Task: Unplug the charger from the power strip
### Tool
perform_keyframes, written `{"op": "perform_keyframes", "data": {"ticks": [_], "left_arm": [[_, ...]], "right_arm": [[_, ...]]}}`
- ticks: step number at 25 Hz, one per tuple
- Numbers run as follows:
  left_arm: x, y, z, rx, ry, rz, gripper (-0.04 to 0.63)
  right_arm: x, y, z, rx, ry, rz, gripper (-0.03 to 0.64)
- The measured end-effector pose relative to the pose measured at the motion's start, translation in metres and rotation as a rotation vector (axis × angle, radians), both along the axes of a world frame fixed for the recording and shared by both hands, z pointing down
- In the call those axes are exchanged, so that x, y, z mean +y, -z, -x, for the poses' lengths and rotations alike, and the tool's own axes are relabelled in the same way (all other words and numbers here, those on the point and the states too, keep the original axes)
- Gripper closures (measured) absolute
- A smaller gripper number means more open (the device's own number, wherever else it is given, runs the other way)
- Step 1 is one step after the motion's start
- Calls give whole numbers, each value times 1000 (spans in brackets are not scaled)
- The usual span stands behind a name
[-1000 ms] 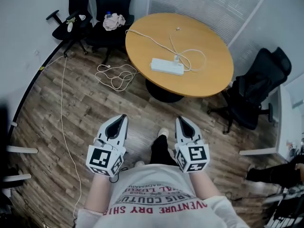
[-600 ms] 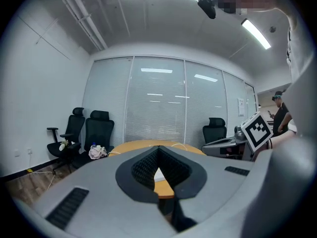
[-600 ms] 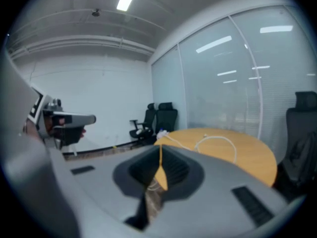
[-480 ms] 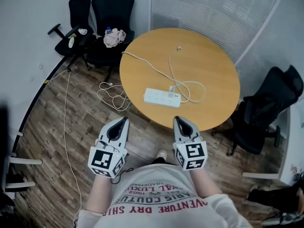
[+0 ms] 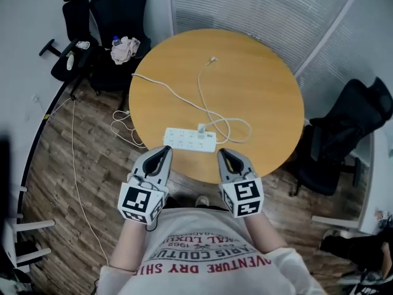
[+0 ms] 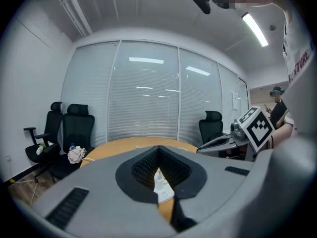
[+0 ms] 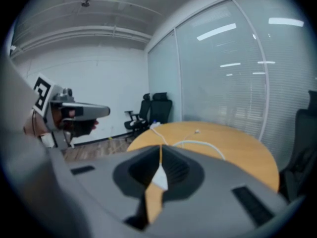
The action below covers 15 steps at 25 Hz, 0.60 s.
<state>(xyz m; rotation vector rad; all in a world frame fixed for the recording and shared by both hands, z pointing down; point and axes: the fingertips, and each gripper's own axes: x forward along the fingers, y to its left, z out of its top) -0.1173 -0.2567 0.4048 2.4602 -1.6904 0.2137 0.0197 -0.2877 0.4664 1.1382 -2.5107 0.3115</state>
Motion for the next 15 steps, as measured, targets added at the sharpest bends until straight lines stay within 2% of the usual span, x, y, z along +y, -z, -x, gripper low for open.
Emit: {"op": "perform_keyframes", "data": {"ticks": [4, 7, 15], "left_arm": [[-34, -14, 1, -37, -80, 20, 563], [-60, -35, 4, -67, -157, 56, 563], [-99, -95, 3, -176, -435, 140, 563]], "right_arm": [[-18, -13, 10, 40, -19, 27, 588], [-31, -28, 16, 65, -72, 67, 588], [-55, -64, 32, 41, -239, 216, 588]]}}
